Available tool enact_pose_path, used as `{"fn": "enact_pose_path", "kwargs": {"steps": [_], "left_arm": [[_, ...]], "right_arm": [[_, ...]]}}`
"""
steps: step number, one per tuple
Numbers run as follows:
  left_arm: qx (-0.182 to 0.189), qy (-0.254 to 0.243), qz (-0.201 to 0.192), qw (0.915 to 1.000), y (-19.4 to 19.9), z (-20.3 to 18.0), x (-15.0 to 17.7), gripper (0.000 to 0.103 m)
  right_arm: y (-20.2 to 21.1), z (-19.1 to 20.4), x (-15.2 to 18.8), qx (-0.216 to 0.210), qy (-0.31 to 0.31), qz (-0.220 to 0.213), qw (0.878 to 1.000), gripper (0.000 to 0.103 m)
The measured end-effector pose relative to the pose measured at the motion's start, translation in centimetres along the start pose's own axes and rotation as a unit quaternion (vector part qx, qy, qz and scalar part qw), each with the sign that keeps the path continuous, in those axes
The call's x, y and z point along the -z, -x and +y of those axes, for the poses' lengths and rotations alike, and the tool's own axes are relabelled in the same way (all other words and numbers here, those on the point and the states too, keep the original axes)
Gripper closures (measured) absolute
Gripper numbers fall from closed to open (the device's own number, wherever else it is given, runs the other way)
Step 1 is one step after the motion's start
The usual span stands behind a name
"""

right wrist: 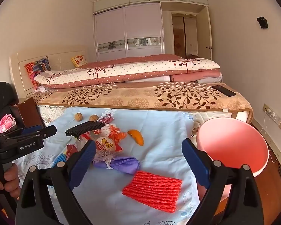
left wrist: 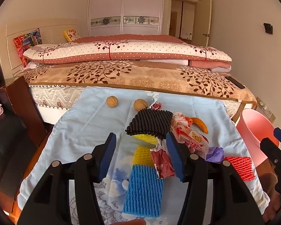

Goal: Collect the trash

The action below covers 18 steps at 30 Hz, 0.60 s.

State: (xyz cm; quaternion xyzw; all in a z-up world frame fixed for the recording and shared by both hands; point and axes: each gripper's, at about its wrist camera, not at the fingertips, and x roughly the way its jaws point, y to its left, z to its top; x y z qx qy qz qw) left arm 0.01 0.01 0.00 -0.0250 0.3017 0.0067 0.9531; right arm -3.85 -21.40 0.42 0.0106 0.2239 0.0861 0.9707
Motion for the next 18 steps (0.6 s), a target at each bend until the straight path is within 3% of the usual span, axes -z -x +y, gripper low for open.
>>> {"fn": "enact_pose_path", "kwargs": {"steps": [18], "left_arm": [[0.003,0.003,-0.006,1.0000,0.62,-0.28,-0.29,0.047]], "right_arm": [[0.23,-0.30,0.00,0.022,-0.010,0.000,1.000,0.011]]}}
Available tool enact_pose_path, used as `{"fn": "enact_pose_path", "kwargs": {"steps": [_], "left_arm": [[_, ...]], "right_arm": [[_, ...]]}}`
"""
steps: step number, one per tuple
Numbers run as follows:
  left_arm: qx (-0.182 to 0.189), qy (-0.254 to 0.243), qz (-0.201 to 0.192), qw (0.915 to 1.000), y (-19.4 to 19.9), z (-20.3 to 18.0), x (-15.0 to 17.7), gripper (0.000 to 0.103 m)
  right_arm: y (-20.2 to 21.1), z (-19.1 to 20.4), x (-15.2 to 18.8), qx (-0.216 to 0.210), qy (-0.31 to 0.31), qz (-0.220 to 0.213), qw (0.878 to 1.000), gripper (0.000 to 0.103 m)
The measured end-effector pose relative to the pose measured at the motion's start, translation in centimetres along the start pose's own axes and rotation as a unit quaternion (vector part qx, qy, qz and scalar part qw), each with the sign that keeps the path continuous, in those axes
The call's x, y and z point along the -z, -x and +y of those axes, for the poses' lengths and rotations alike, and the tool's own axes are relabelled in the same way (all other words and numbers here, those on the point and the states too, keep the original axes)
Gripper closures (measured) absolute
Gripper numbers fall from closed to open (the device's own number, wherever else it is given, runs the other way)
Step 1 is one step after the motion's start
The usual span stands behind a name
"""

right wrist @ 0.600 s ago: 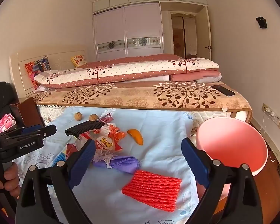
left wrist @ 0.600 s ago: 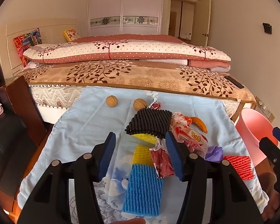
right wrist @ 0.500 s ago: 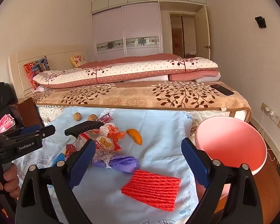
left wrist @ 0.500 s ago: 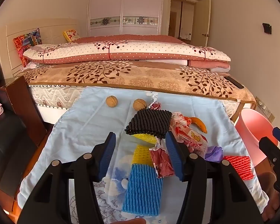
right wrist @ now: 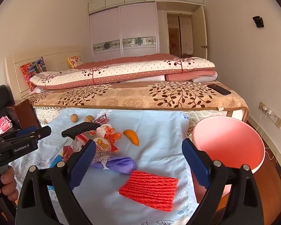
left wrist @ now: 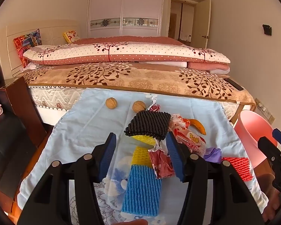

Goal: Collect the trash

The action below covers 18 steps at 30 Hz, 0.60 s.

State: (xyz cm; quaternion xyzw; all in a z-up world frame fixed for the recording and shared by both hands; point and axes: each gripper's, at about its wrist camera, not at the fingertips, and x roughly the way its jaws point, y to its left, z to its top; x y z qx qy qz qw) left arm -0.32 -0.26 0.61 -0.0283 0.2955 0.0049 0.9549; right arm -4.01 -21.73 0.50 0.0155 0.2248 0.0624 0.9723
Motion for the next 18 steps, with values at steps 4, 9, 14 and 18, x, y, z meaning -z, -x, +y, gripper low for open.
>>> {"fn": "enact_pose_path", "kwargs": {"steps": [4,9,14,18], "left_arm": [[0.001,0.000,0.001,1.0000,-0.01,0.03,0.04,0.047],[0.002,0.000,0.002,1.0000,-0.07,-0.02,0.03,0.047],[0.002,0.001,0.004,1.0000,-0.08,-0.16,0.04,0.047],[0.003,0.002,0.004,1.0000,-0.13,-0.06,0.22,0.047]], "right_arm": [[-0.05,-0.13,-0.02,0.002,-0.002,0.000,1.000,0.011],[0.02,-0.33,0.01,0.005,-0.006,-0.001,1.000,0.011],[0.02,-0.42,0.01,0.006,-0.008,-0.001,1.000,0.011],[-0.01,-0.47,0.08,0.007,-0.008,0.000,1.000,0.011]]}}
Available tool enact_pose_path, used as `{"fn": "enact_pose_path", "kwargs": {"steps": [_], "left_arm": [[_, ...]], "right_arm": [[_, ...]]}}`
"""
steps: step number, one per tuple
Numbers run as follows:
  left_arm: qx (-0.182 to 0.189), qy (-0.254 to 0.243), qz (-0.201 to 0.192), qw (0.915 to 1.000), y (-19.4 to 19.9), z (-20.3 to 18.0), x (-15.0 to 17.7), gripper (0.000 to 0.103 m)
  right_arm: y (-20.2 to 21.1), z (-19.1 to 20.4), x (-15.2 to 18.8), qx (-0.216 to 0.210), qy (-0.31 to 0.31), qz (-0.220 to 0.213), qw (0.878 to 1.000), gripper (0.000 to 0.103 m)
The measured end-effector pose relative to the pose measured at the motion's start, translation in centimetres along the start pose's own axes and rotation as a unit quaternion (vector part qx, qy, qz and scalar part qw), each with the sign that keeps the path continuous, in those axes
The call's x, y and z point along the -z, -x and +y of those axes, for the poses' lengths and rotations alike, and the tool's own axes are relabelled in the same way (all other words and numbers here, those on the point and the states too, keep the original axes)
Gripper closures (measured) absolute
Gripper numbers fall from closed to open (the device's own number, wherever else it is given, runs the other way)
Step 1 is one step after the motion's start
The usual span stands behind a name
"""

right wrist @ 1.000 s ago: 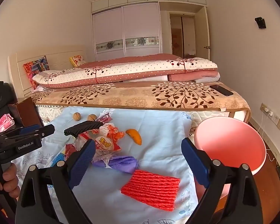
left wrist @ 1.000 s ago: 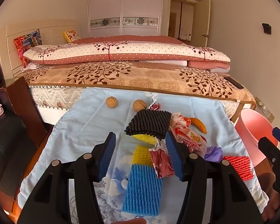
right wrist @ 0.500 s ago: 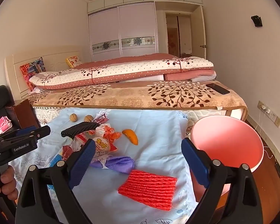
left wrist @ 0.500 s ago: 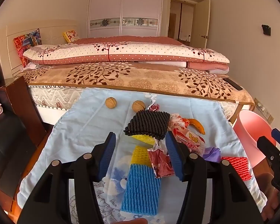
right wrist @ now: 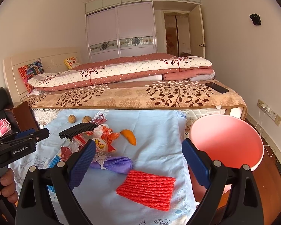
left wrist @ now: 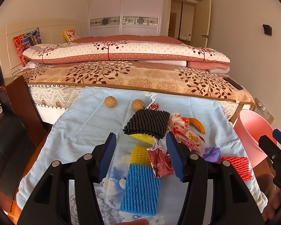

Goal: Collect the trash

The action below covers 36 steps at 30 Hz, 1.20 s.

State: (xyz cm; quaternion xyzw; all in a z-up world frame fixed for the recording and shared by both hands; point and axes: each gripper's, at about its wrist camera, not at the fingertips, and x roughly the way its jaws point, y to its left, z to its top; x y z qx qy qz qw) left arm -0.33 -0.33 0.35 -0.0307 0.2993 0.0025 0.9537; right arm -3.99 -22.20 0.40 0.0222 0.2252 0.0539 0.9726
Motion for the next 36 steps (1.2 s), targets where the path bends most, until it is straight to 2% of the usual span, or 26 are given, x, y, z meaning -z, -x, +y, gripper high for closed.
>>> {"fn": "enact_pose_path", "kwargs": {"steps": [36], "left_arm": [[0.009,0.001,0.008,0.9999,-0.13,-0.10,0.73,0.047]], "right_arm": [[0.04,-0.40,0.50,0.001,-0.003,0.010,1.000,0.016]]}}
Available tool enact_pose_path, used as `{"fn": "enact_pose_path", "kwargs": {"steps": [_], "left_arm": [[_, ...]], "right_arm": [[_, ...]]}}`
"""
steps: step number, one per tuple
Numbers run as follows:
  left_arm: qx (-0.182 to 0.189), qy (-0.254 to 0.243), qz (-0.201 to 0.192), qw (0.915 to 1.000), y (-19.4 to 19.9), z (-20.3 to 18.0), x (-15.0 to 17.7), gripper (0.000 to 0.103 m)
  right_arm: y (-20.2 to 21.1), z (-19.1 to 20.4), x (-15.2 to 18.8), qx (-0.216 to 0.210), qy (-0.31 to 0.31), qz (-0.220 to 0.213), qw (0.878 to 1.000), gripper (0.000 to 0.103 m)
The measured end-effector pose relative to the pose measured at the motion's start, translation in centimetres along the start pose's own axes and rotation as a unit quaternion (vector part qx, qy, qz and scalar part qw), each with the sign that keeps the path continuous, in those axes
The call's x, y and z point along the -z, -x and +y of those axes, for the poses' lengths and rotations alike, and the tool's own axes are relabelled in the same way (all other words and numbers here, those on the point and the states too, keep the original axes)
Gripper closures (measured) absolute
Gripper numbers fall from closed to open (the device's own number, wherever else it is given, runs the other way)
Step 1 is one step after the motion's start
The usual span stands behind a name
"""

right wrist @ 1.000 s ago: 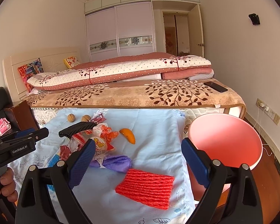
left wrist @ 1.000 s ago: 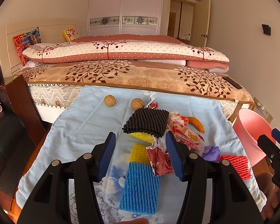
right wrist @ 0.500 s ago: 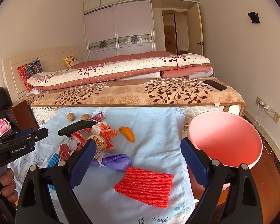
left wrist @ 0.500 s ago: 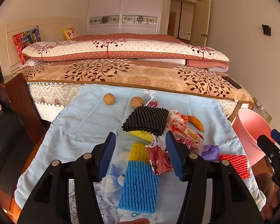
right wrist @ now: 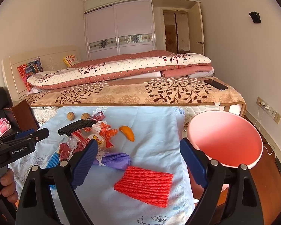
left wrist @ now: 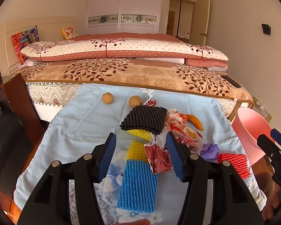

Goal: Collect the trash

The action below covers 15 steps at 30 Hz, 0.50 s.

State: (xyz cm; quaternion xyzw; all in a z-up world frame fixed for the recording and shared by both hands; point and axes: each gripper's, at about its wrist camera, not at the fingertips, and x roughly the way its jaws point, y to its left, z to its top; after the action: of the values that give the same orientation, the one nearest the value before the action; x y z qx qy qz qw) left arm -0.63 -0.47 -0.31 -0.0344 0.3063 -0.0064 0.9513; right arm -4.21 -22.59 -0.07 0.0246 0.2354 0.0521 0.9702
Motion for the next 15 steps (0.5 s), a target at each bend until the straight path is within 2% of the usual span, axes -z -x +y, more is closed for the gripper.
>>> {"fn": "enact_pose_path", "kwargs": {"steps": [15], "left_arm": [[0.008,-0.002,0.006,0.9999,-0.19,-0.06,-0.02,0.047]], "right_arm": [[-0.10,-0.15,0.05,-0.004,0.000,0.012,1.000,0.019]]}}
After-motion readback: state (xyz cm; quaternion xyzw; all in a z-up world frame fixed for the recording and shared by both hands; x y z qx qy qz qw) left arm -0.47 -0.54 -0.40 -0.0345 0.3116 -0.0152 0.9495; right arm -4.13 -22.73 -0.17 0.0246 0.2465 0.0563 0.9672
